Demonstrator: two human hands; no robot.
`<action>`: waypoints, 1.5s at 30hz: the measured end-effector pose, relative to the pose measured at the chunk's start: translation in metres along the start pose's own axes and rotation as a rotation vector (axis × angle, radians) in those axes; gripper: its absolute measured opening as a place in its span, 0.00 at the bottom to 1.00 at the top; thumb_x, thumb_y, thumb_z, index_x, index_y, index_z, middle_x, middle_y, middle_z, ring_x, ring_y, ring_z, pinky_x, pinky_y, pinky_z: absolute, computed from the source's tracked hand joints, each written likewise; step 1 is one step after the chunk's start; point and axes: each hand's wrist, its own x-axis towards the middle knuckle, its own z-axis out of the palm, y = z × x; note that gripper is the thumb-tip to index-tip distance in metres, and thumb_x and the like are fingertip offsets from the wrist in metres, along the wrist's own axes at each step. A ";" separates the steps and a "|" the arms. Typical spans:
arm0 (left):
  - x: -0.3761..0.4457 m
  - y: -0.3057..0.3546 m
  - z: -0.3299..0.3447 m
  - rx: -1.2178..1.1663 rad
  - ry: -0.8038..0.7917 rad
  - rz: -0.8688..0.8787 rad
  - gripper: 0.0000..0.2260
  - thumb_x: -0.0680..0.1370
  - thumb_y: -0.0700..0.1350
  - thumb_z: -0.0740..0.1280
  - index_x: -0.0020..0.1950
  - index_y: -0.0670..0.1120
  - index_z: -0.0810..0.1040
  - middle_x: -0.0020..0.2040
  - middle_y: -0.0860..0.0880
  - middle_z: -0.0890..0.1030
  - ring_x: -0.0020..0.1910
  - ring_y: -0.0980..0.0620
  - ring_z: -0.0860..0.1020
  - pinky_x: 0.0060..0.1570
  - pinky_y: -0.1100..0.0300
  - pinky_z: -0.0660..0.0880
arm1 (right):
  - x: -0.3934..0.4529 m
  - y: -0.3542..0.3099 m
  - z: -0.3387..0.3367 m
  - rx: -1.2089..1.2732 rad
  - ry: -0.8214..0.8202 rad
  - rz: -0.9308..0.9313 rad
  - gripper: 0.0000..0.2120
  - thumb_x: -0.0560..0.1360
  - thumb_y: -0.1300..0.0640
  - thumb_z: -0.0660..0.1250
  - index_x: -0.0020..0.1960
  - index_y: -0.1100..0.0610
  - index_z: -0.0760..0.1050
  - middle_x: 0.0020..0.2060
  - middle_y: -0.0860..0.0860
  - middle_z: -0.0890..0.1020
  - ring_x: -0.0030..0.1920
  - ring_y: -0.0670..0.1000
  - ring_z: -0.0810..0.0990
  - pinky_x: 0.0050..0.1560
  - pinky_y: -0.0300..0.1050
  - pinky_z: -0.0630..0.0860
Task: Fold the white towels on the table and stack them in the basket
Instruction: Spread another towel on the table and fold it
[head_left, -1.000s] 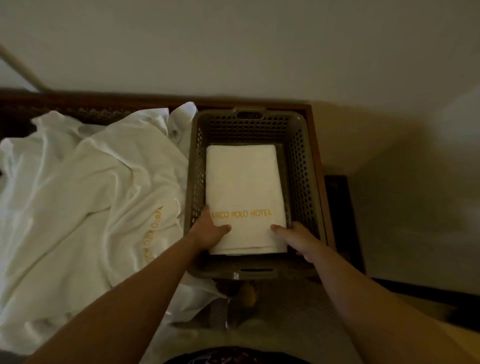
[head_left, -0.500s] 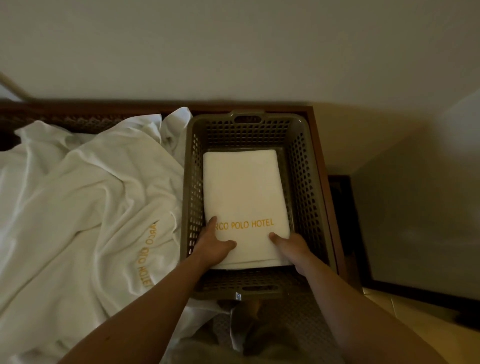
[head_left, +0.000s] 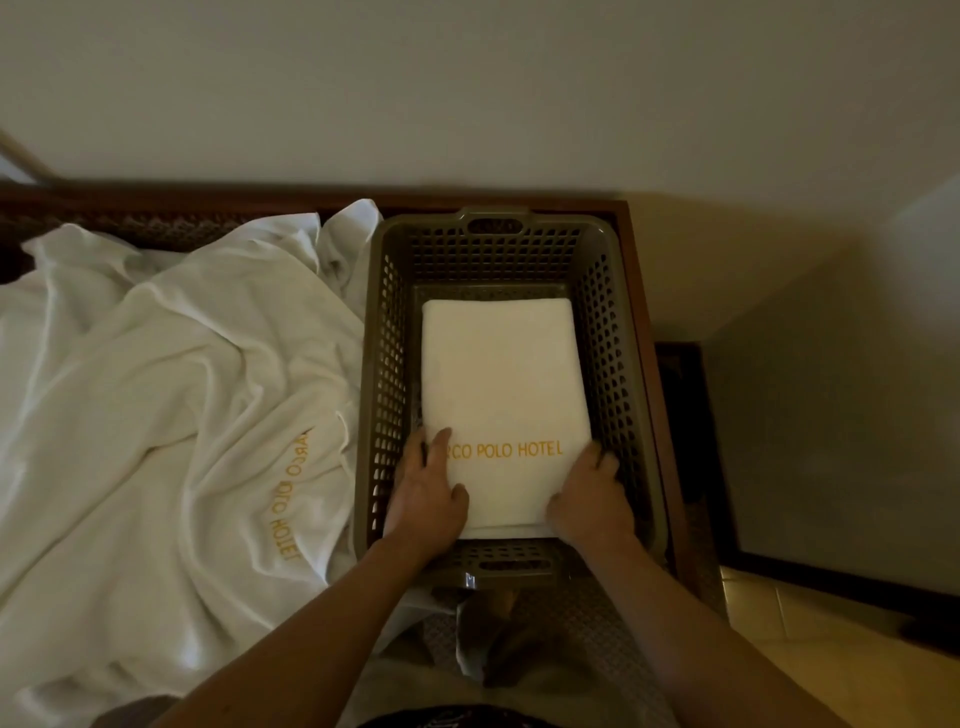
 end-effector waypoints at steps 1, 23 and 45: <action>-0.004 0.004 0.003 0.098 0.024 0.064 0.34 0.80 0.50 0.65 0.83 0.53 0.52 0.82 0.46 0.46 0.80 0.44 0.52 0.79 0.49 0.54 | -0.005 -0.004 0.003 -0.110 0.071 -0.089 0.45 0.78 0.51 0.67 0.82 0.56 0.39 0.80 0.61 0.46 0.77 0.64 0.58 0.74 0.58 0.64; -0.073 -0.055 -0.145 -0.051 0.370 -0.009 0.12 0.80 0.46 0.69 0.62 0.54 0.81 0.74 0.56 0.72 0.70 0.53 0.73 0.68 0.55 0.72 | -0.066 -0.139 0.008 0.068 -0.045 -0.653 0.25 0.80 0.49 0.64 0.76 0.46 0.64 0.81 0.50 0.56 0.80 0.53 0.54 0.78 0.62 0.55; 0.136 -0.191 -0.341 0.298 0.133 -0.144 0.15 0.84 0.55 0.60 0.64 0.47 0.75 0.63 0.43 0.79 0.61 0.40 0.77 0.61 0.44 0.75 | -0.073 -0.379 0.085 0.556 0.211 -0.438 0.19 0.76 0.59 0.68 0.66 0.49 0.74 0.70 0.48 0.72 0.72 0.47 0.69 0.73 0.46 0.67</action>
